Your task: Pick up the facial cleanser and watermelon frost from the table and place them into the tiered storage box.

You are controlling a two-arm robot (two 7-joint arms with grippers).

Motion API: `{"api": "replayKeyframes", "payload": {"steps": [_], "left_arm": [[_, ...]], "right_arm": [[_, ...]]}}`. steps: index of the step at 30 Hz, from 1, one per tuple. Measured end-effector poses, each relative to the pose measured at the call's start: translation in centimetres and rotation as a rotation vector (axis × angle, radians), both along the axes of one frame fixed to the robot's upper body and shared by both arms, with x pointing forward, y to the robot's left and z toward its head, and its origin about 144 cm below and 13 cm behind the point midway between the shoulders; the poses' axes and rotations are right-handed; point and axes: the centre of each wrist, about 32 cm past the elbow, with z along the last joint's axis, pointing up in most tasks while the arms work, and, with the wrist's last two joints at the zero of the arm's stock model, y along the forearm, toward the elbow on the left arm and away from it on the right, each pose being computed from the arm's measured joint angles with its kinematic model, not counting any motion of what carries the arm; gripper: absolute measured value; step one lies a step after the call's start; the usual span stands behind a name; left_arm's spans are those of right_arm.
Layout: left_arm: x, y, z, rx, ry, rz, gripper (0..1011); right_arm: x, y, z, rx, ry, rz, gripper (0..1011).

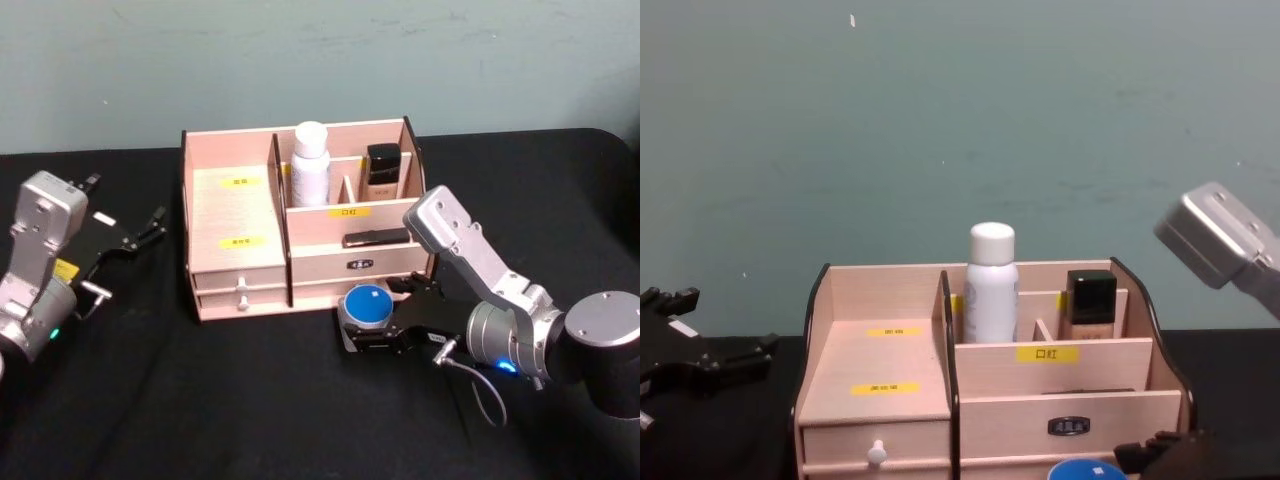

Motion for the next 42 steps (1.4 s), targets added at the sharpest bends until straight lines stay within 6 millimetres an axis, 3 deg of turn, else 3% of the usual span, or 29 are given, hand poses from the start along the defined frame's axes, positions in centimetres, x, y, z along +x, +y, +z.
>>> {"api": "replayKeyframes", "payload": {"steps": [32,42], "left_arm": [[0.0,0.0,0.0,0.0,0.0,0.0,1010],[0.0,0.0,0.0,0.0,0.0,0.0,1010]], "right_arm": [[0.61,0.67,-0.63,-0.003,-0.008,0.015,1003],[0.57,0.67,-0.61,-0.003,-0.008,0.015,790]]}}
